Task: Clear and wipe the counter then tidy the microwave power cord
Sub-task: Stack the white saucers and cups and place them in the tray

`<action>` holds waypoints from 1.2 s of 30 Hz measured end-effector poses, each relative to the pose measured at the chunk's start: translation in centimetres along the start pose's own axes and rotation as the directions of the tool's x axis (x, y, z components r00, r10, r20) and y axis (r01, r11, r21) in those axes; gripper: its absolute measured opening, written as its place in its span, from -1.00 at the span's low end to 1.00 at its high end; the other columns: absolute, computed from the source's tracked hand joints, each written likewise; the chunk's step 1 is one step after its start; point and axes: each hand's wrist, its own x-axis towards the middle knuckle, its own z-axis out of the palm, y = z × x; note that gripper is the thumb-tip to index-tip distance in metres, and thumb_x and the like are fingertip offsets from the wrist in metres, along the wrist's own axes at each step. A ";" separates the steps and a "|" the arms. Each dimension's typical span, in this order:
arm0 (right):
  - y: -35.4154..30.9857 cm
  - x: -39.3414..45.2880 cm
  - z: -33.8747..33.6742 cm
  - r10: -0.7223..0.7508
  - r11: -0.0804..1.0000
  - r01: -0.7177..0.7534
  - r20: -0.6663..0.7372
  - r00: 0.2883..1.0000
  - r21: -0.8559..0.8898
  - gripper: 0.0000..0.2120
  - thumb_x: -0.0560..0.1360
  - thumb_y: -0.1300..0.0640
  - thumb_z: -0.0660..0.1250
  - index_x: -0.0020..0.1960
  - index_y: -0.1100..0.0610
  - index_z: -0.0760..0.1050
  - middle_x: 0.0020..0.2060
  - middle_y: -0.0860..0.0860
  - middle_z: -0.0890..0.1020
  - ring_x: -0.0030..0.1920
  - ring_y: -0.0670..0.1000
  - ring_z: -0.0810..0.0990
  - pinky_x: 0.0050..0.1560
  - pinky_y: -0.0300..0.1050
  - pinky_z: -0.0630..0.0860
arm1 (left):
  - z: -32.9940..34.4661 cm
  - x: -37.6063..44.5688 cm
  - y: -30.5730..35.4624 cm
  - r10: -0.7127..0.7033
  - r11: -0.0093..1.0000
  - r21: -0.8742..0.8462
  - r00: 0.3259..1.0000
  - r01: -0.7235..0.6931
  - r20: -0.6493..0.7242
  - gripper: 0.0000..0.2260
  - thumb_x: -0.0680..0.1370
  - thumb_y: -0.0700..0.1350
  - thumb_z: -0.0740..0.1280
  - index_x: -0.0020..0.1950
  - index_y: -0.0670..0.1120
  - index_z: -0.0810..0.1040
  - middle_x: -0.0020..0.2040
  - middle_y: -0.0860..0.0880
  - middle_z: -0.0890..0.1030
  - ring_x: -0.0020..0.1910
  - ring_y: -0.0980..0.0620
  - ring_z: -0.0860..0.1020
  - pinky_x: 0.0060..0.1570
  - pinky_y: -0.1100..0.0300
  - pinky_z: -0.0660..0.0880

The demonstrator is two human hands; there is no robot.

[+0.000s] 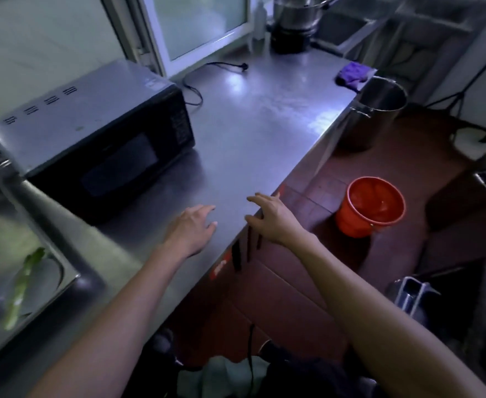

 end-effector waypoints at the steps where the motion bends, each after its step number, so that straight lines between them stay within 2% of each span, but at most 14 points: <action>1: 1.4 -0.7 -1.2 0.022 1.000 -0.022 -0.025 0.999 0.006 -0.46 0.53 -0.06 0.34 0.47 0.06 0.39 0.46 0.09 0.40 0.48 0.16 0.31 0.46 0.13 0.28 | 0.2 0.7 2.0 0.029 0.999 0.014 1.000 -0.029 0.012 -0.55 0.61 0.07 0.26 0.49 0.03 0.39 0.47 -0.02 0.44 0.42 -0.05 0.40 0.37 0.06 0.38; 5: 6.4 -3.8 -5.2 0.097 0.995 -0.094 -0.125 0.987 0.034 -0.51 0.52 0.02 0.36 0.42 0.10 0.43 0.36 0.08 0.49 0.40 0.18 0.40 0.37 0.13 0.38 | 1.2 3.4 8.7 0.141 0.989 0.042 0.988 -0.143 0.055 -0.55 0.59 0.09 0.25 0.48 0.05 0.40 0.45 -0.03 0.46 0.39 -0.09 0.44 0.36 -0.04 0.41; 9: 10.4 -6.4 -7.5 0.177 0.984 -0.173 -0.178 0.968 0.039 -0.49 0.55 0.02 0.36 0.45 0.11 0.41 0.38 0.07 0.48 0.40 0.14 0.39 0.37 0.09 0.37 | 2.3 4.8 13.9 0.225 0.971 0.063 0.971 -0.230 0.084 -0.59 0.59 0.09 0.28 0.44 0.08 0.43 0.37 -0.03 0.53 0.31 -0.12 0.51 0.26 -0.05 0.48; 14: 13.4 -8.1 -8.4 0.274 0.961 -0.259 -0.200 0.941 0.096 -0.48 0.52 0.03 0.38 0.45 0.09 0.42 0.41 0.07 0.46 0.43 0.13 0.37 0.42 0.09 0.34 | 3.9 6.7 17.4 0.269 0.953 0.104 0.951 -0.286 0.152 -0.56 0.61 0.11 0.26 0.49 0.11 0.35 0.42 -0.01 0.47 0.34 -0.10 0.47 0.24 -0.04 0.45; 19: 15.6 -7.8 -9.1 0.346 0.938 -0.333 -0.185 0.920 0.097 -0.49 0.52 0.03 0.36 0.45 0.06 0.41 0.44 0.04 0.43 0.44 0.12 0.35 0.40 0.14 0.36 | 5.2 9.7 19.5 0.339 0.932 0.070 0.924 -0.355 0.177 -0.56 0.61 0.10 0.27 0.49 0.09 0.37 0.42 -0.01 0.47 0.36 -0.09 0.46 0.25 -0.05 0.46; 23: 17.5 -5.4 -9.8 0.373 0.928 -0.368 -0.145 0.917 0.055 -0.51 0.53 0.03 0.35 0.44 0.04 0.41 0.44 0.01 0.43 0.43 0.09 0.36 0.42 0.06 0.34 | 6.1 13.2 20.2 0.345 0.933 0.029 0.917 -0.357 0.202 -0.56 0.60 0.10 0.27 0.48 0.09 0.38 0.39 -0.01 0.49 0.33 -0.10 0.48 0.24 -0.03 0.47; 30: 20.6 3.3 -12.1 0.396 0.916 -0.398 -0.041 0.917 -0.046 -0.51 0.49 -0.01 0.34 0.41 0.02 0.43 0.37 0.00 0.49 0.37 0.09 0.44 0.33 0.11 0.44 | 6.4 22.2 20.3 0.320 0.948 -0.060 0.927 -0.314 0.197 -0.57 0.60 0.09 0.27 0.47 0.08 0.39 0.41 -0.03 0.49 0.33 -0.13 0.48 0.24 -0.03 0.45; 36: 21.6 9.3 -15.0 0.372 0.923 -0.377 -0.066 0.926 -0.083 -0.53 0.52 0.05 0.36 0.41 0.09 0.45 0.33 0.01 0.52 0.33 0.11 0.46 0.33 0.03 0.41 | 5.3 29.3 20.2 0.337 0.941 -0.104 0.924 -0.322 0.182 -0.59 0.61 0.07 0.27 0.46 0.06 0.43 0.42 -0.03 0.49 0.34 -0.13 0.47 0.25 -0.03 0.46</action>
